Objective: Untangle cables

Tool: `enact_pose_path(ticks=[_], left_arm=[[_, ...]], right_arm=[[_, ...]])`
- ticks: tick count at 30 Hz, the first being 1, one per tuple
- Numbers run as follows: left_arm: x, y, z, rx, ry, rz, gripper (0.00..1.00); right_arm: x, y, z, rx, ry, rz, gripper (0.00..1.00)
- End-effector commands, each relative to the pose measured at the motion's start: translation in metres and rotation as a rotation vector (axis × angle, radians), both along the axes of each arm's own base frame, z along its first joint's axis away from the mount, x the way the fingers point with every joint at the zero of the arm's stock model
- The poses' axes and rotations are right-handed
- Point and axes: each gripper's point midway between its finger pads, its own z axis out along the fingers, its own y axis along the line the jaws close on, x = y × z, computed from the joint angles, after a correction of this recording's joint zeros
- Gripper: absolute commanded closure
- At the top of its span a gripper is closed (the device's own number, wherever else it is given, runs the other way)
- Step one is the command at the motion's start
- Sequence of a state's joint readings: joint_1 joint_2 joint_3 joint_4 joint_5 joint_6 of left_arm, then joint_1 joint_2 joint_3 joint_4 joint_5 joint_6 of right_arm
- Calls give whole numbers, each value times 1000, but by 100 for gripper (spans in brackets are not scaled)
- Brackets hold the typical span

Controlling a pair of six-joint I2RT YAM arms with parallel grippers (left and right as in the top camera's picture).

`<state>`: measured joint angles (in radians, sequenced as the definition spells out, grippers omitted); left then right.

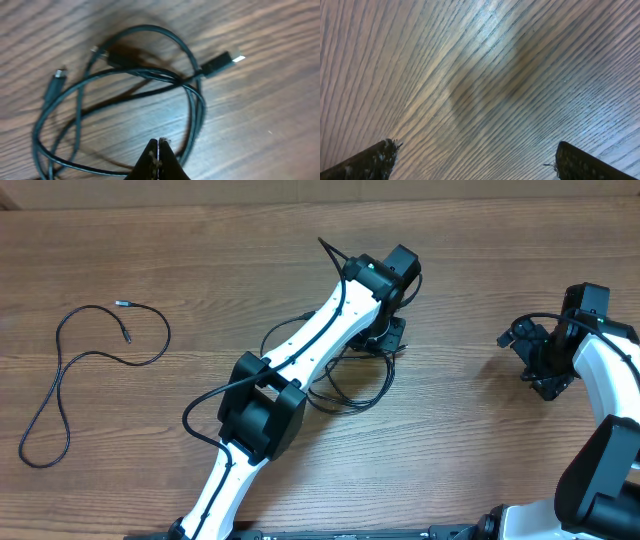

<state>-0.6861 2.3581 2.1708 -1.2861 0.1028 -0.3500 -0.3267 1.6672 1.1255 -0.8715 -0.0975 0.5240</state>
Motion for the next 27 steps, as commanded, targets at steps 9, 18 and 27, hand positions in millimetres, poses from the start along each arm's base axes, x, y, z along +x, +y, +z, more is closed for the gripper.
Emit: enact_pose_path(ticks=[9,18,27], left_arm=[[-8,17,-12,105,15,20,96],[-2,60,-25,332,-62,130,73],[-1,97,-22,426,-25,174,71]], right_arm=[[0,-1,0,-8,-2,-4,0],[0,-1,0,-8,-2,-4,0],[0,-1,0,-8,-2,-4,0]])
